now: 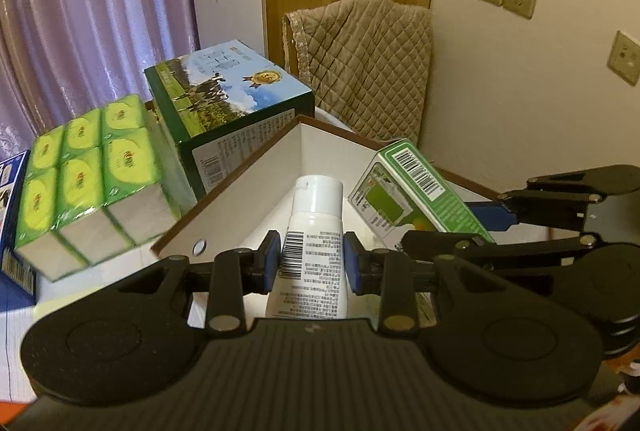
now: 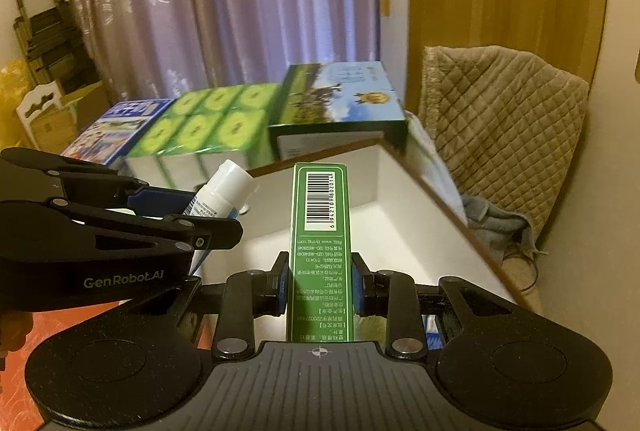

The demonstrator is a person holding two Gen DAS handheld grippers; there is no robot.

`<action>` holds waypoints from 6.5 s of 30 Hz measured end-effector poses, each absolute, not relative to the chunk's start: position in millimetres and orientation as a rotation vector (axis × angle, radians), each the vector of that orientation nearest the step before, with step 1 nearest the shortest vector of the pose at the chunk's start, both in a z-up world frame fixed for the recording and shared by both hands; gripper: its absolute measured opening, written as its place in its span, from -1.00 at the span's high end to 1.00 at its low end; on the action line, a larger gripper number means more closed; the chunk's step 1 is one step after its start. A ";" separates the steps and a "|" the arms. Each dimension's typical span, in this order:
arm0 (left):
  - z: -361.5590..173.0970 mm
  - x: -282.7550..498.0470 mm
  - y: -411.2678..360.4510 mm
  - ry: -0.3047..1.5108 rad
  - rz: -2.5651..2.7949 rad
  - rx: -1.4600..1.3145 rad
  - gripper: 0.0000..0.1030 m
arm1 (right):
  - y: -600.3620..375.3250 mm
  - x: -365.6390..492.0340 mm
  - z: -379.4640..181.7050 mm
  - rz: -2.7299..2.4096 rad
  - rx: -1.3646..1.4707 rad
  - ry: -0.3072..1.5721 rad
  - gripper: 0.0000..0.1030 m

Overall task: Organize rigid objects
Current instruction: 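Lift and carry the toothpaste tube and green box over the brown box, then open both tools to drop the tube and green box into the box, then withdraw both tools from the brown box back over the mat, then grasp the white socket cube with the left tool while the right tool grasps the pill bottle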

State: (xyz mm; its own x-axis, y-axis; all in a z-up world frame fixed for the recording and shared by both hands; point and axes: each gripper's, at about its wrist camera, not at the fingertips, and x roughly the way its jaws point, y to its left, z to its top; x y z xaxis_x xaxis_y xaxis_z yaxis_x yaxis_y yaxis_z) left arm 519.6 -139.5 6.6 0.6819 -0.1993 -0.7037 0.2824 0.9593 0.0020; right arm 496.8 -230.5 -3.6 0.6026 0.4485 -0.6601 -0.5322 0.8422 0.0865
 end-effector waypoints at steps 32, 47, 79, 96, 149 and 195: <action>-61.9 631.6 -140.2 0.944 -0.247 0.222 0.30 | -209.8 607.0 -66.8 0.496 -0.127 0.860 0.49; -65.7 628.5 -129.4 0.965 -0.222 0.207 0.27 | -203.6 616.3 -72.2 0.504 -0.064 0.844 0.29; -31.7 558.0 -137.7 0.885 -0.263 0.155 -0.17 | -252.1 544.5 -49.3 0.473 -0.017 0.870 -0.23; 3.6 470.7 -127.0 0.776 -0.277 0.139 -0.29 | -276.8 465.0 -25.8 0.415 0.025 0.817 -0.25; -36.0 283.9 22.6 0.926 -0.166 -0.024 -0.46 | -161.8 295.4 -60.9 0.571 -0.112 0.901 -0.25; -134.8 338.3 3.4 0.886 -0.028 0.340 -0.39 | -144.5 351.9 -135.5 0.497 -0.142 1.014 -0.25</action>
